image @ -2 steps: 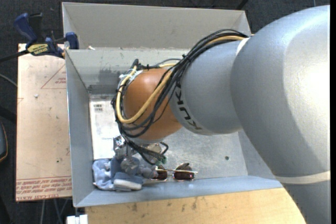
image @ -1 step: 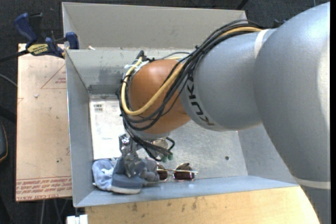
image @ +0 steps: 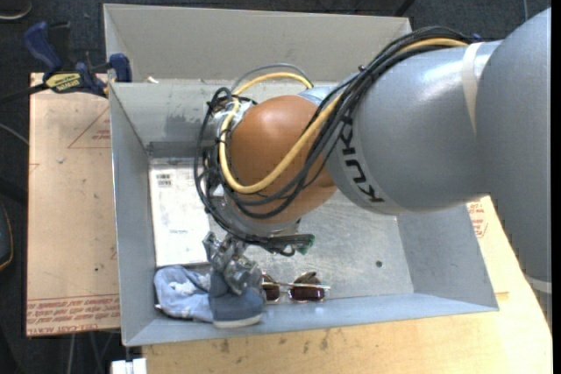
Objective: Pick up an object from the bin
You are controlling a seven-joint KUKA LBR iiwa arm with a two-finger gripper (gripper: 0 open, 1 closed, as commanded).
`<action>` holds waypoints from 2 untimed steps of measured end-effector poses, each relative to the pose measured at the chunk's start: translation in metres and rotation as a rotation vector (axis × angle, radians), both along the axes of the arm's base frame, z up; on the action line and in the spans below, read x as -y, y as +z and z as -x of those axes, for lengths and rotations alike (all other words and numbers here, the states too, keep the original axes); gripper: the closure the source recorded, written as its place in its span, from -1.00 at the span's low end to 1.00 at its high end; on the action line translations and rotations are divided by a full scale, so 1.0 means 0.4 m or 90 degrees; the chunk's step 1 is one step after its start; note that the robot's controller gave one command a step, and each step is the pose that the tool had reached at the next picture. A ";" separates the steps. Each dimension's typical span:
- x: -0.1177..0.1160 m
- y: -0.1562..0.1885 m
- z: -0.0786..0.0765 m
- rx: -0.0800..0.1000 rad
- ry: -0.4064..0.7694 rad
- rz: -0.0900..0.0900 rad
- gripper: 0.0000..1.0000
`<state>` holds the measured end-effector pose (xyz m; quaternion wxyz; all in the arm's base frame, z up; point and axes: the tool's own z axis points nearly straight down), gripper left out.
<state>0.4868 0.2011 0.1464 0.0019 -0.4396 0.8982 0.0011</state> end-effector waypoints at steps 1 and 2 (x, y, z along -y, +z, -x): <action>0.000 0.000 0.000 0.000 0.000 0.000 1.00; 0.005 0.021 -0.005 0.000 0.121 0.000 1.00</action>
Offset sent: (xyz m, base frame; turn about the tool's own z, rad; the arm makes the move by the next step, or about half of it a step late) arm 0.0143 -0.0187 0.0502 -1.0469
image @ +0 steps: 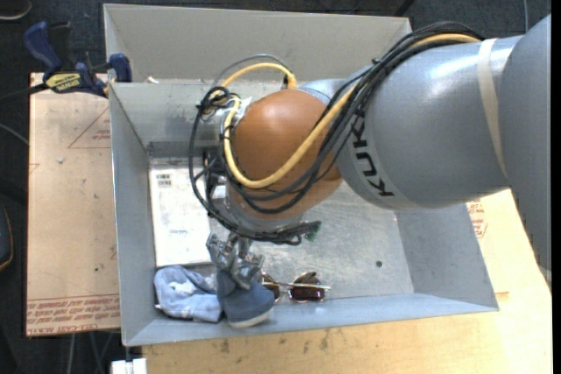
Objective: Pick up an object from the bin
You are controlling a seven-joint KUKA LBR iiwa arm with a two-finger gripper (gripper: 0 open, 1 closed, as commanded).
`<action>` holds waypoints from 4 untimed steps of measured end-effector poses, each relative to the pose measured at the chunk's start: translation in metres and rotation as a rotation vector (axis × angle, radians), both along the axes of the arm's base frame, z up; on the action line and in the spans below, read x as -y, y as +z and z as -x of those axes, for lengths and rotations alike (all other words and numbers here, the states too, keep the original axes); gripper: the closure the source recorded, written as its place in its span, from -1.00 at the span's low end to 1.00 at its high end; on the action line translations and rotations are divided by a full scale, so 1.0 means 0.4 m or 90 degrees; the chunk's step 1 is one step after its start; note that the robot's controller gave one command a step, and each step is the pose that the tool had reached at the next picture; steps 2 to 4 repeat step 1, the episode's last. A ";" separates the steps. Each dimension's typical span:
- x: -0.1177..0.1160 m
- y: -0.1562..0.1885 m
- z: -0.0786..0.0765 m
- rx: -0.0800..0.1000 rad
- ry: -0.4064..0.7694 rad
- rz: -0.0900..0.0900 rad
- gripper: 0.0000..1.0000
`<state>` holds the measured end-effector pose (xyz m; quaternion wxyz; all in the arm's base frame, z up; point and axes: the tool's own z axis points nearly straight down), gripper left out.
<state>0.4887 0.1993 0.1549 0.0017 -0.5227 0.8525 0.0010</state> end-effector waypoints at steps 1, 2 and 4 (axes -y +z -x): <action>0.009 -0.007 -0.024 0.000 0.100 0.000 1.00; 0.009 -0.007 -0.024 0.000 0.100 0.000 1.00; 0.009 -0.007 -0.024 0.000 0.100 0.000 1.00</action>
Offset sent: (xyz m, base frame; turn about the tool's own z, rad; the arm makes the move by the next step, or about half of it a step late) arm -0.0039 -0.0005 0.1177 -0.3682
